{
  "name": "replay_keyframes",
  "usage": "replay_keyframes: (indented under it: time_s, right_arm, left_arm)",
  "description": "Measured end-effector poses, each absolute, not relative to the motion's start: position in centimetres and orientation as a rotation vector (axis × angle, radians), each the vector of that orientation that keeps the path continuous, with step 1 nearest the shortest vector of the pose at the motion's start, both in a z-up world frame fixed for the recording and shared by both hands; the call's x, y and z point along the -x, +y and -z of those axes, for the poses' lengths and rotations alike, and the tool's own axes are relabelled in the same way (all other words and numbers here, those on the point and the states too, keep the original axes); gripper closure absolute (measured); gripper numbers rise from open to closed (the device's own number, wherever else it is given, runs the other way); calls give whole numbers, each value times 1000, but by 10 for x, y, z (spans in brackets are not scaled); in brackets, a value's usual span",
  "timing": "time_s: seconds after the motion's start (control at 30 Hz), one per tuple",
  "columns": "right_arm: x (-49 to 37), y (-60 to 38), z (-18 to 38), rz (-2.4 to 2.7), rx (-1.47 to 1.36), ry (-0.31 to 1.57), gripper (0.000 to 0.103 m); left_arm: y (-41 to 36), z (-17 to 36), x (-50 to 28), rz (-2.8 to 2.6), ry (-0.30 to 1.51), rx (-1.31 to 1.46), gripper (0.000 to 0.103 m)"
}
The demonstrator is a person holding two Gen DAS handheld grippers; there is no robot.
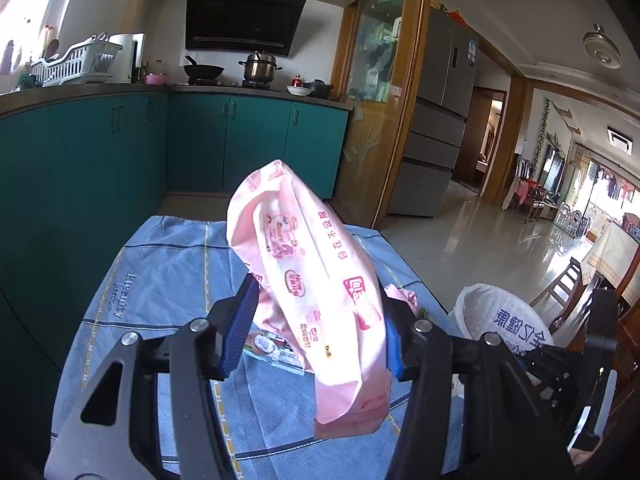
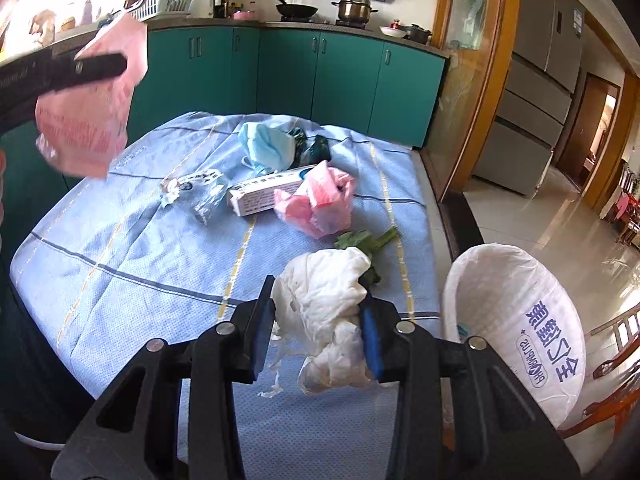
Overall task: Collect trash
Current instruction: 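Lift the pink packet with the left gripper while the right gripper holds the tissue, then carry the pink packet and tissue over the wastebasket and open both grippers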
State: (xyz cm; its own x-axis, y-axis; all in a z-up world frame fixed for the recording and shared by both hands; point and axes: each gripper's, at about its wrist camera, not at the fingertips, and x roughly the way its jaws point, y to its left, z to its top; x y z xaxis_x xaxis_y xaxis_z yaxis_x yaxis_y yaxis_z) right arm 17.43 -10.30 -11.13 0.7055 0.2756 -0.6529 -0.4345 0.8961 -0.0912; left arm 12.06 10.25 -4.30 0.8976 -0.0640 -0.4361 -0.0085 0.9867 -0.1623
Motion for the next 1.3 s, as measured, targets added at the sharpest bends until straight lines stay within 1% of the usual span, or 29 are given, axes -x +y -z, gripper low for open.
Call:
replay_keyframes:
  time_s: [0.37, 0.77, 1.0, 1.3]
  right_arm:
    - [-180, -127, 114, -375, 189, 688, 64]
    - [-178, -123, 110, -425, 169, 662, 64]
    - [-182, -159, 107, -338, 143, 652, 64]
    - [-189, -227, 117, -183, 100, 673, 64]
  left_arm:
    - [86, 54, -127, 54, 499, 140, 48]
    - [67, 60, -132, 79, 534, 96, 48]
    - [48, 66, -141, 129, 561, 91, 48]
    - [16, 74, -152, 190, 597, 63, 48]
